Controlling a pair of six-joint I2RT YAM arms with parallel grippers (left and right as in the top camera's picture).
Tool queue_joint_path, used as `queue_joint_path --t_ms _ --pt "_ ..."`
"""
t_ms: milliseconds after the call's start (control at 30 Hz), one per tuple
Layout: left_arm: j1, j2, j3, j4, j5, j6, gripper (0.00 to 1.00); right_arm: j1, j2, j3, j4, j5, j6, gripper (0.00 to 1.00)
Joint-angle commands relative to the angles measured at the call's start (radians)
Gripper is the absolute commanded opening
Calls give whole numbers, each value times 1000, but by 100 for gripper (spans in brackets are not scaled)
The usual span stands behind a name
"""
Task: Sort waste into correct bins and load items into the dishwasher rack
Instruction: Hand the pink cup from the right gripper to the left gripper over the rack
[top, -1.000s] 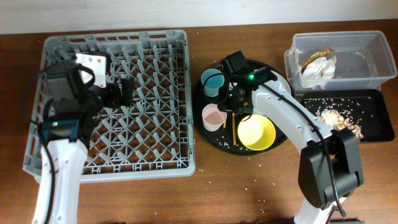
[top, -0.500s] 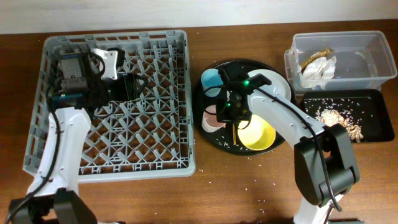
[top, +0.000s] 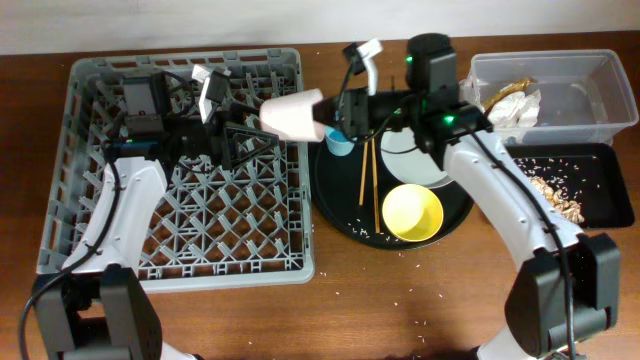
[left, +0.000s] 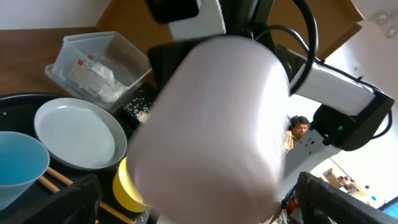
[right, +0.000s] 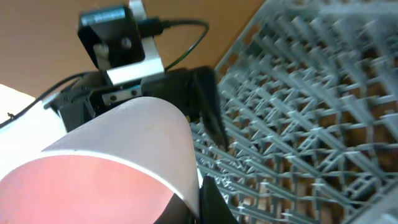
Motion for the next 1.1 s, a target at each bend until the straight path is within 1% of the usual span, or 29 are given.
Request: queue_joint_path --t_ms 0,33,133,167,267,333,400,433,467,533,667,733,800,900,1000,1067 --pt "-2 -5 7 2 26 1 99 53 64 8 37 -28 13 4" --pt "-2 -5 7 0 26 1 97 71 87 8 58 -28 21 4" --pt "-16 -5 7 -2 26 1 84 90 131 8 152 -23 89 4" --pt "-30 -5 7 -2 26 2 83 90 138 8 190 -17 113 4" --pt "-52 -5 7 -2 26 2 83 88 138 8 315 -16 167 4" --pt "-54 -5 7 -6 26 1 83 88 138 8 356 -9 193 4" --pt "-54 -5 7 -9 26 1 84 78 138 8 433 -10 238 4" --pt "-54 -5 7 -9 26 1 87 69 138 8 457 -14 253 4" --pt "-54 -5 7 -9 26 1 99 48 138 8 473 -24 260 4" --pt "-54 -5 7 -9 26 1 99 29 138 8 475 -32 263 4" --pt "-55 -5 7 -14 26 1 99 27 138 10 662 -77 362 4" --pt "-55 -5 7 -14 26 -10 99 27 138 11 712 -88 383 4" --pt "-55 -5 7 -14 26 -10 98 27 138 19 712 -89 384 4" --pt "-55 -5 7 -14 26 -10 95 29 138 50 737 -119 402 4" --pt "-54 -5 7 -14 26 -11 95 29 138 50 651 -161 355 4" --pt "-47 -5 7 -13 26 -30 95 29 138 49 512 -171 263 4"
